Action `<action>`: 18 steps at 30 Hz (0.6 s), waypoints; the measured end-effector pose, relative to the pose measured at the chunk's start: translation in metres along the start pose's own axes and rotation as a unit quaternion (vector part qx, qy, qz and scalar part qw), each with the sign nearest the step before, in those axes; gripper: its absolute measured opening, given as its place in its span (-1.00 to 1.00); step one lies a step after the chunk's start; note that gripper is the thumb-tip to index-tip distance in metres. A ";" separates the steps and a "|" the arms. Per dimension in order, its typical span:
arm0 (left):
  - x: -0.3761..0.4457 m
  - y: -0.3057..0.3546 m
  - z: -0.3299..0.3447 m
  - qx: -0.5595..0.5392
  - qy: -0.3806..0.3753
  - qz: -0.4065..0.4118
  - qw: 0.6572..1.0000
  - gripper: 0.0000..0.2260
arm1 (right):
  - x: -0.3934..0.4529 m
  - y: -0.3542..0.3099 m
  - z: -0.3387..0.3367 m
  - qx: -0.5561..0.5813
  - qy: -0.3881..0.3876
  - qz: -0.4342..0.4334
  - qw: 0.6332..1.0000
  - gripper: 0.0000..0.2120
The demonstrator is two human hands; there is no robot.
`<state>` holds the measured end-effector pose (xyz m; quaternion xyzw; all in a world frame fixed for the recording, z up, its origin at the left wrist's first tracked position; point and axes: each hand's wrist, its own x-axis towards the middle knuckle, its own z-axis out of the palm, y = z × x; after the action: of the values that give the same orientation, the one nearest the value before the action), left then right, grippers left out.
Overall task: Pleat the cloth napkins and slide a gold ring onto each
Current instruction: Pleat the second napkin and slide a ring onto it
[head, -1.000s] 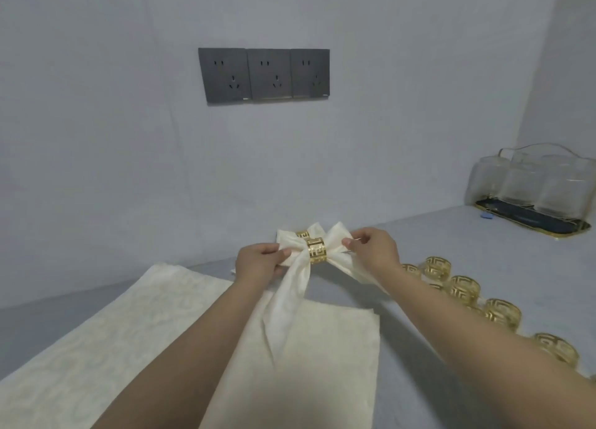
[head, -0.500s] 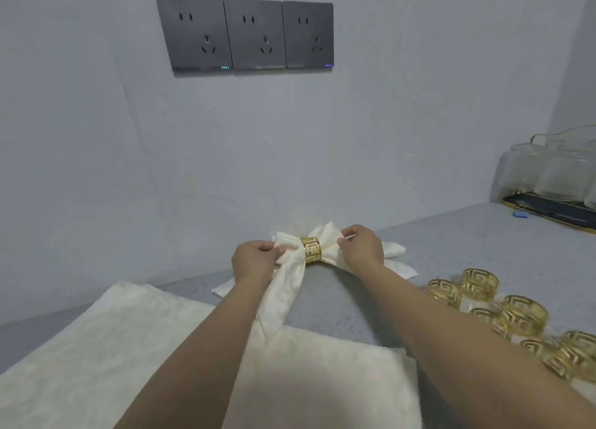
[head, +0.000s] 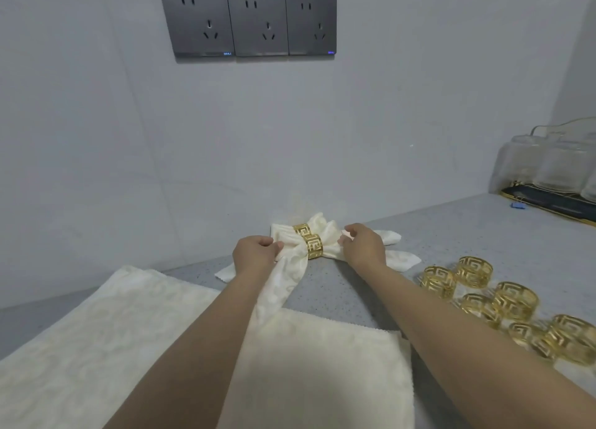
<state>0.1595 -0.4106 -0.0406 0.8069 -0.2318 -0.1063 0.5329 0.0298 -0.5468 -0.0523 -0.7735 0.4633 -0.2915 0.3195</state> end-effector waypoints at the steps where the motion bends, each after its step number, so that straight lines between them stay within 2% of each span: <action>1: -0.003 0.003 -0.003 0.009 0.005 0.007 1.000 -0.83 | -0.004 -0.002 -0.005 -0.006 0.002 -0.012 1.000 -0.68; 3: -0.014 0.010 -0.013 0.014 0.015 0.016 1.000 -0.71 | -0.016 -0.008 -0.016 -0.018 0.009 -0.042 0.999 -0.68; 5: -0.030 0.020 -0.025 0.019 0.014 0.028 0.999 -0.68 | -0.031 -0.017 -0.027 -0.022 0.012 -0.070 0.997 -0.68; 11: -0.103 0.047 -0.072 0.030 -0.001 0.093 0.995 -0.92 | -0.109 -0.053 -0.057 -0.020 0.004 -0.159 0.987 -0.71; 15: -0.173 0.041 -0.110 0.031 -0.025 0.127 0.991 -0.92 | -0.183 -0.068 -0.070 0.000 -0.026 -0.219 0.975 -0.74; 18: -0.234 0.023 -0.143 0.045 -0.052 0.118 0.991 -0.92 | -0.250 -0.071 -0.077 0.006 -0.054 -0.262 0.964 -0.77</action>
<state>0.0101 -0.1878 0.0212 0.7902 -0.3579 -0.0741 0.4919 -0.0907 -0.3122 0.0113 -0.8804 0.2253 -0.3254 0.2611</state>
